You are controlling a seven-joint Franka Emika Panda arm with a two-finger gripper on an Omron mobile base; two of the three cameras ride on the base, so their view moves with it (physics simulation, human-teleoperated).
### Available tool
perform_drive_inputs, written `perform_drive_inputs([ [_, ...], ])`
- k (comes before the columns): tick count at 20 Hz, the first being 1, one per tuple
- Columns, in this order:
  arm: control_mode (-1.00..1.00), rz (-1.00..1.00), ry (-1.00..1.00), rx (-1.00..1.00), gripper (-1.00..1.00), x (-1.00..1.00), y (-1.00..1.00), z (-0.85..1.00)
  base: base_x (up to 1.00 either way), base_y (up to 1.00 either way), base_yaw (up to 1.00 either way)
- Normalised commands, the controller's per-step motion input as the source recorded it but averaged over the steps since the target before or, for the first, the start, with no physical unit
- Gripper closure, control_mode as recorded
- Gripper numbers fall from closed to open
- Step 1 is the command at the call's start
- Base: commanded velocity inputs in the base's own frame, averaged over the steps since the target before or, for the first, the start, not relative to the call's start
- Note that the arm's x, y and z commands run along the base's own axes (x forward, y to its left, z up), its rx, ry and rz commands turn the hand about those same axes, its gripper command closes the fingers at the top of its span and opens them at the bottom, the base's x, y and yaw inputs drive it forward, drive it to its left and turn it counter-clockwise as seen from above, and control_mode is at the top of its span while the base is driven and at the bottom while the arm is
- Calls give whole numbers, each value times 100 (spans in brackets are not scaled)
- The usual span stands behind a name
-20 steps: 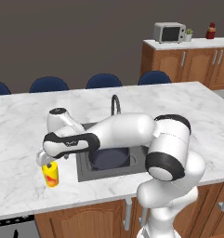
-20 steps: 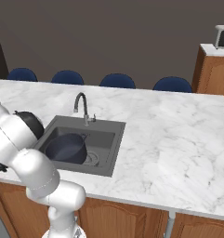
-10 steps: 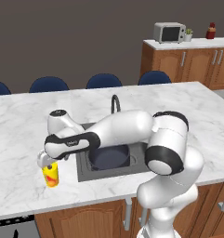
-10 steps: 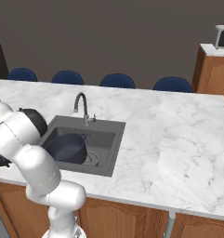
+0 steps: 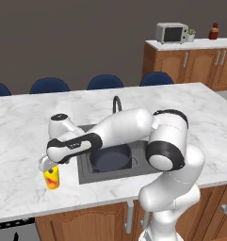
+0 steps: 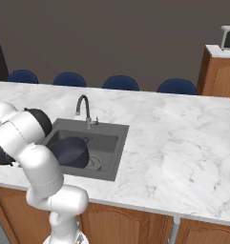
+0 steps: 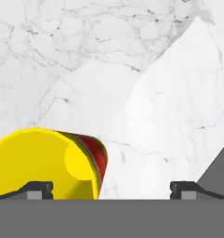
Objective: Pick the cup and pot and place them in the sink. Then turn on the water.
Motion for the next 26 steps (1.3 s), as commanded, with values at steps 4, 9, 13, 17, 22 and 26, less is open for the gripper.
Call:
perform_drive_inputs([
  [4, -100, 1, 0, 0, -100, 4, 3, -10, 0, 0, 0],
  [9, -100, 1, 0, 0, -100, 2, 4, -10, 0, 0, 0],
  [13, -100, 1, 0, 0, -100, 1, 5, -8, 0, 0, 0],
  [17, -100, 1, 0, 0, -100, 0, 3, -5, 0, 0, 0],
  [22, -100, 0, 0, 0, 100, 0, 5, 0, 0, 0, 0],
  [26, -100, 0, 0, 0, 100, 0, 0, 0, 0, 0, 0],
])
